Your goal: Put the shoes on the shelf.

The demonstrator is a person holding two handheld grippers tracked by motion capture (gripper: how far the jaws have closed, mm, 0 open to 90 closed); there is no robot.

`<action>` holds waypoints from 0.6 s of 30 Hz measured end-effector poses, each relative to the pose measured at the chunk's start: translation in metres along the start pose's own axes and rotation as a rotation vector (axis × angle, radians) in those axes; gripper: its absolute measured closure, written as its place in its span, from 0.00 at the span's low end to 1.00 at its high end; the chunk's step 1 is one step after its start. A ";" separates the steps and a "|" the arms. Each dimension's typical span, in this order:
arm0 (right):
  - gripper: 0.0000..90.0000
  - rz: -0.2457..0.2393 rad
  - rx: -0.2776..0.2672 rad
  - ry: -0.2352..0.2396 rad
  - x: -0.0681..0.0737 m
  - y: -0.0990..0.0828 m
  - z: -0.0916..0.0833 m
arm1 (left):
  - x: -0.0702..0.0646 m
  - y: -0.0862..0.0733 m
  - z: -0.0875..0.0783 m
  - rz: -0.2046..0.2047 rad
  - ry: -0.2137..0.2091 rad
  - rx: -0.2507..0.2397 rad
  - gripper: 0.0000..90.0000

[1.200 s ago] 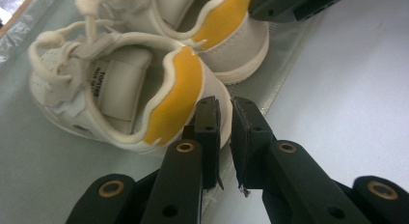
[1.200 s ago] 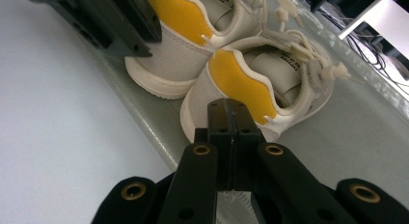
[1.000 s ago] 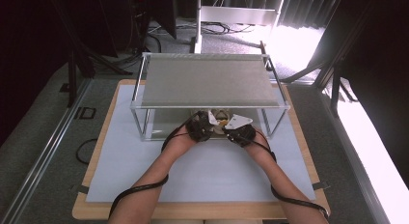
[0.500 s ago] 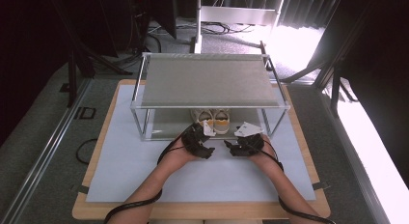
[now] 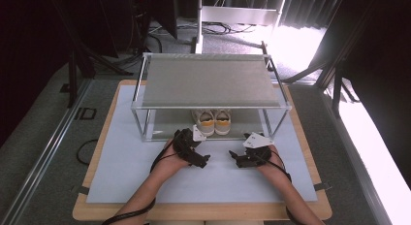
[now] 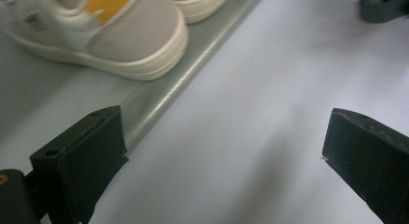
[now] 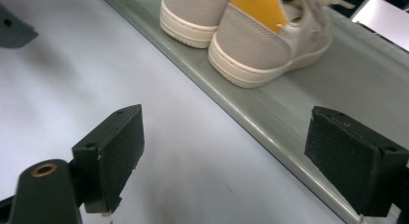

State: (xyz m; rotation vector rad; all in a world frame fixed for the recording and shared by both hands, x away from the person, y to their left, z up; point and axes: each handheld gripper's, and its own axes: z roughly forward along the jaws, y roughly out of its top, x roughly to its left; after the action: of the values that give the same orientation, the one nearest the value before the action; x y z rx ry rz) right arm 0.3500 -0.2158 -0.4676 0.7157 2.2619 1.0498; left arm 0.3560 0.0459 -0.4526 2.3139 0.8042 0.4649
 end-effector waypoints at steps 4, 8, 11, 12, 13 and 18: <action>0.15 0.029 -0.020 -0.014 -0.002 -0.004 -0.011 | 0.003 -0.010 -0.004 -0.025 0.016 -0.019 0.01; 0.15 0.056 -0.027 -0.022 -0.005 -0.011 -0.020 | 0.004 -0.019 -0.010 -0.046 0.029 -0.039 0.01; 0.15 0.080 -0.026 -0.026 -0.008 -0.017 -0.026 | 0.007 -0.026 -0.016 -0.062 0.041 -0.065 0.01; 0.15 0.090 -0.029 -0.032 -0.009 -0.020 -0.028 | 0.008 -0.028 -0.018 -0.066 0.046 -0.071 0.01; 0.15 0.093 -0.025 -0.037 -0.010 -0.022 -0.029 | 0.009 -0.030 -0.019 -0.071 0.048 -0.077 0.02; 0.15 0.121 -0.011 -0.046 -0.014 -0.034 -0.037 | 0.013 -0.042 -0.025 -0.102 0.055 -0.093 0.02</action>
State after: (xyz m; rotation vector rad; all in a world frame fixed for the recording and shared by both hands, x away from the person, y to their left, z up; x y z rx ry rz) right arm 0.3276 -0.2623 -0.4708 0.8728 2.1951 1.0892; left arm 0.3355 0.0914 -0.4607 2.1715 0.9029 0.5113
